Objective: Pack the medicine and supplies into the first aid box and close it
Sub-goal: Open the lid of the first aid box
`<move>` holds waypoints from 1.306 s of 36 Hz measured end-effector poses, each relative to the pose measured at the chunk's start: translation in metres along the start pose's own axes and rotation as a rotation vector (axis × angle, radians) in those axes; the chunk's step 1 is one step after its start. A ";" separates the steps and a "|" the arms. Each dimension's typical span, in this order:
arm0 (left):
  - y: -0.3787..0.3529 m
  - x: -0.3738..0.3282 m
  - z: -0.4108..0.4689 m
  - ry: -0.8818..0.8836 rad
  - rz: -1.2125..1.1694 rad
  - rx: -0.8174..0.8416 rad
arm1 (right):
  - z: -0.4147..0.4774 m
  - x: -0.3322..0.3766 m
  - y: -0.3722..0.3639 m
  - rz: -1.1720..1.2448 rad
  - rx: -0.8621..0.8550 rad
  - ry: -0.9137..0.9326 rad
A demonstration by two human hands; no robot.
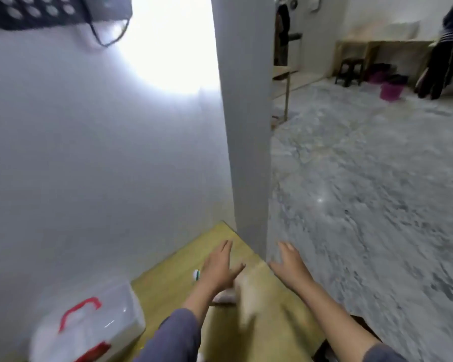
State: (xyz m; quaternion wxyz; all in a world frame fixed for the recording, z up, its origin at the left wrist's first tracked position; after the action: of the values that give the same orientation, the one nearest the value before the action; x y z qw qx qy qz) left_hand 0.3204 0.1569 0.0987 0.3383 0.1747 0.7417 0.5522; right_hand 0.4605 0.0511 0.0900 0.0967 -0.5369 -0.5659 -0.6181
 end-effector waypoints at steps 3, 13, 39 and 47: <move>0.023 0.060 -0.036 0.109 -0.055 -0.055 | -0.006 0.046 -0.044 -0.018 0.059 0.091; 0.052 0.232 -0.181 0.381 -0.146 -0.208 | -0.058 0.164 -0.208 -0.150 0.296 0.442; 0.008 0.345 -0.244 0.252 -0.029 -0.376 | -0.105 0.192 -0.361 -0.658 0.258 1.095; 0.008 0.345 -0.245 0.267 -0.069 -0.370 | -0.117 0.180 -0.348 -0.497 0.316 1.292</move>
State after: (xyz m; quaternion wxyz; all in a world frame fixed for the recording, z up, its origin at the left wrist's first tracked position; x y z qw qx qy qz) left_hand -0.0959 0.2061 0.0387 0.2821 0.0098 0.6715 0.6852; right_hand 0.0695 0.1630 0.0472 0.3459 0.1024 -0.5838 -0.7273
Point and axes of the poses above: each hand's wrist, its own z-axis towards the middle knuckle, its own y-axis out of the back of the hand, x = y × z, the point moved 7 cm from there along z, towards the middle knuckle, and after that the axes turned 9 degrees about z, right-handed, at the moved point
